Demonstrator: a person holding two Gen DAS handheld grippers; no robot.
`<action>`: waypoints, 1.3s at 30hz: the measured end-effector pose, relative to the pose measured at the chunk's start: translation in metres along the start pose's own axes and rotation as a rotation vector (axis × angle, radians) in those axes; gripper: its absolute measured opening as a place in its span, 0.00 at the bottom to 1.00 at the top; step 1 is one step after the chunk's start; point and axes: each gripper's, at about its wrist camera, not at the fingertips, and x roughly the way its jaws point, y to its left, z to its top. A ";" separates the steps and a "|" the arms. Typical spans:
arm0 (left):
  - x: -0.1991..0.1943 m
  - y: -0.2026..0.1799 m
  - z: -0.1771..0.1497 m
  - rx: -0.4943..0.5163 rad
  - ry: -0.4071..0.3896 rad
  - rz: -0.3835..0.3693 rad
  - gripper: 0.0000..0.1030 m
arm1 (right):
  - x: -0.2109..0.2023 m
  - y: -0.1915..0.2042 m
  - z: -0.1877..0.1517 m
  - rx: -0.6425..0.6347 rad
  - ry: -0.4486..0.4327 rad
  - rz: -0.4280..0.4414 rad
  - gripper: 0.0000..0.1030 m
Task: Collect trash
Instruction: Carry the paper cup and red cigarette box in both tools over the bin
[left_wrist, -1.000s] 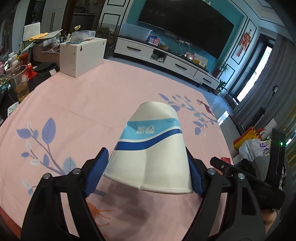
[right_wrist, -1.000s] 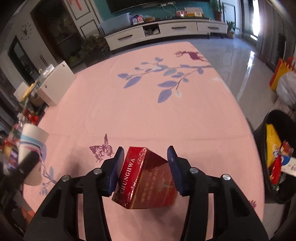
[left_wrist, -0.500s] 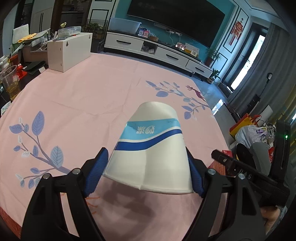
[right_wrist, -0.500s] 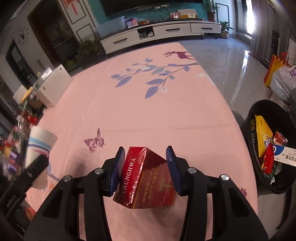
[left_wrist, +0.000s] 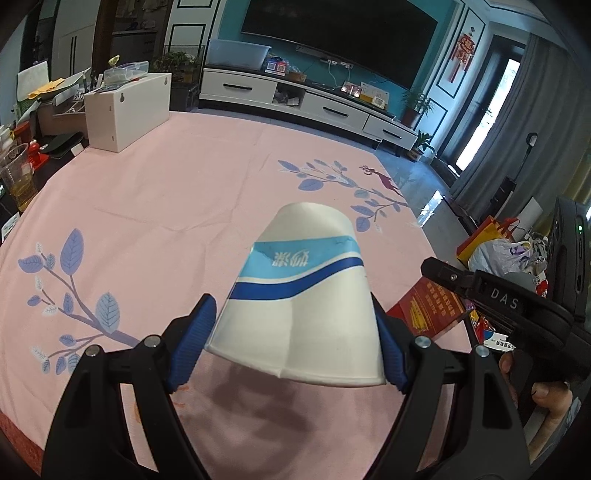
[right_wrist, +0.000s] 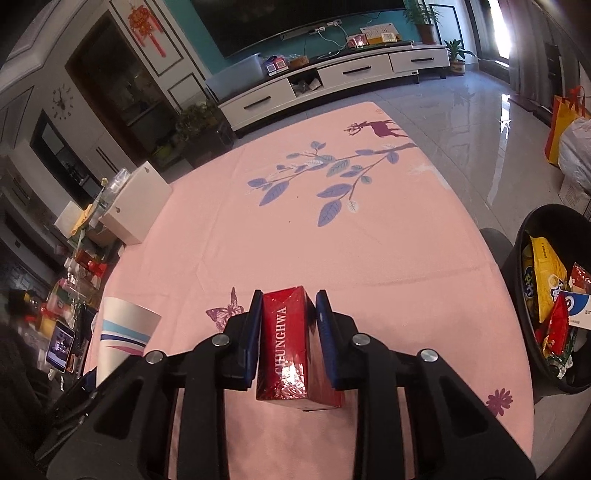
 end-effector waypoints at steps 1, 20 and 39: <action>0.001 -0.004 0.000 0.012 0.000 -0.004 0.78 | -0.002 0.000 0.001 -0.001 -0.004 0.003 0.28; -0.004 -0.135 0.028 0.228 -0.055 -0.217 0.78 | -0.134 -0.051 0.056 0.092 -0.336 -0.112 0.28; 0.092 -0.288 -0.020 0.438 0.247 -0.496 0.78 | -0.140 -0.226 0.013 0.466 -0.315 -0.340 0.28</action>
